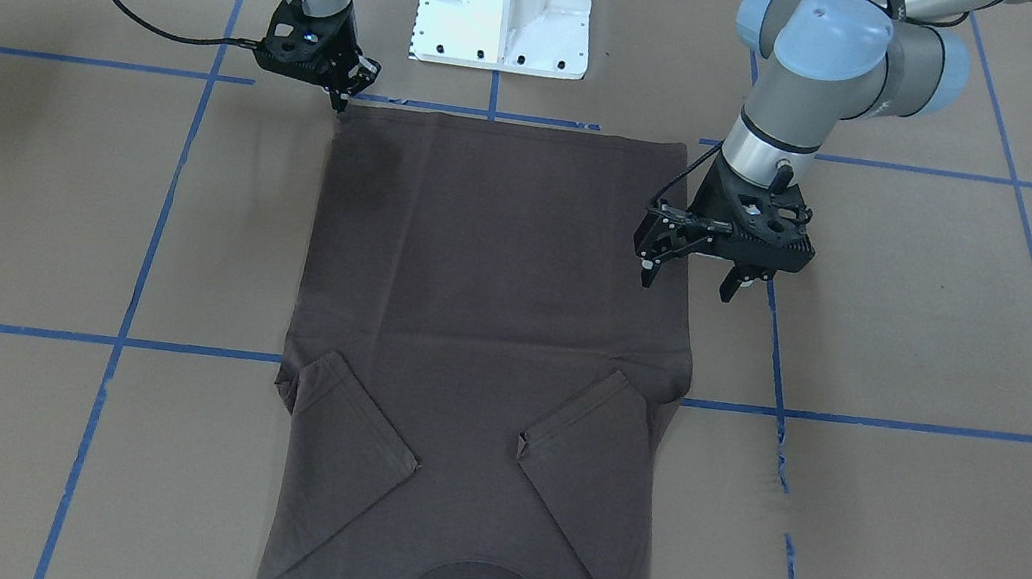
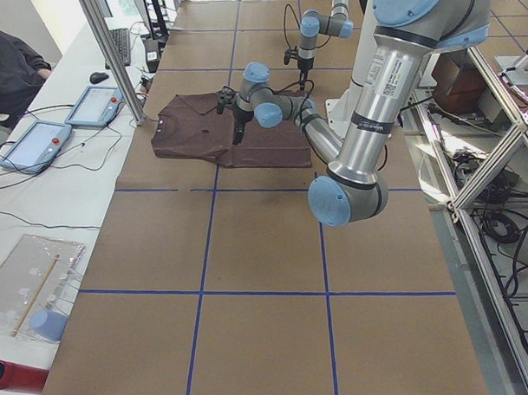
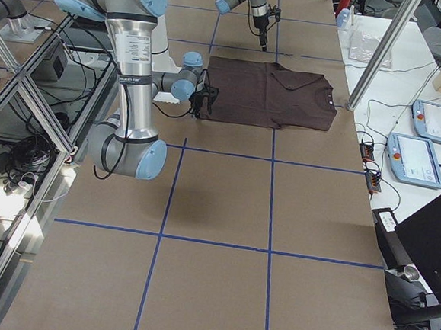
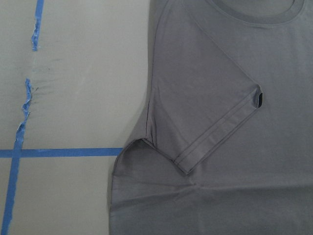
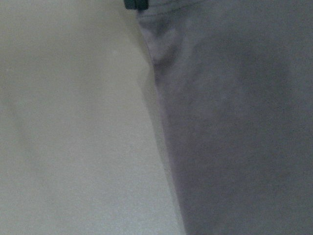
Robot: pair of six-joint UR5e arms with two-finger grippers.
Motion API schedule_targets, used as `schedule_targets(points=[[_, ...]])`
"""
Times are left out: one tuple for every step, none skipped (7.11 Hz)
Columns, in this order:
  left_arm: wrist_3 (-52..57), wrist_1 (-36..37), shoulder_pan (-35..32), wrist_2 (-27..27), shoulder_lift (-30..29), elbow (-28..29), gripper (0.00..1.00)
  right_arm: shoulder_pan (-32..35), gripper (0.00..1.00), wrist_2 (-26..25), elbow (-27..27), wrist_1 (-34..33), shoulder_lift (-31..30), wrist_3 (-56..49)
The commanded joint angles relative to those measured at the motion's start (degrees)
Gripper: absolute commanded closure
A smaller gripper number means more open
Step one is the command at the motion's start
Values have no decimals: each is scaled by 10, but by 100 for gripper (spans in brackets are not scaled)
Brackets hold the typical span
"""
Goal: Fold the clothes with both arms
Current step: 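Move both grippers to the shirt hem corners nearest the robot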
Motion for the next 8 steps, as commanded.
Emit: schedule_targets(points=[[-22, -1, 4, -1, 21, -17, 0, 4, 100, -2, 19, 0, -2, 0], [-72, -5, 9, -18, 48, -39, 0, 6, 100, 0, 33, 0, -5, 0], [-119, -6, 47, -14, 80, -76, 0, 8, 100, 3, 41, 0, -8, -1], [-169, -6, 93, 9, 123, -119, 0, 8, 100, 2, 42, 0, -10, -1], [-226, -6, 136, 37, 153, -137, 0, 8, 100, 0, 41, 0, -11, -1], [-301, -6, 185, 75, 168, -141, 0, 10, 100, 1, 41, 0, -10, -1], [-363, -5, 229, 108, 182, -142, 1, 13, 100, 1, 41, 0, -8, -2], [-404, 0, 263, 134, 184, -141, 6, 19, 100, 3, 41, 0, -8, -2]])
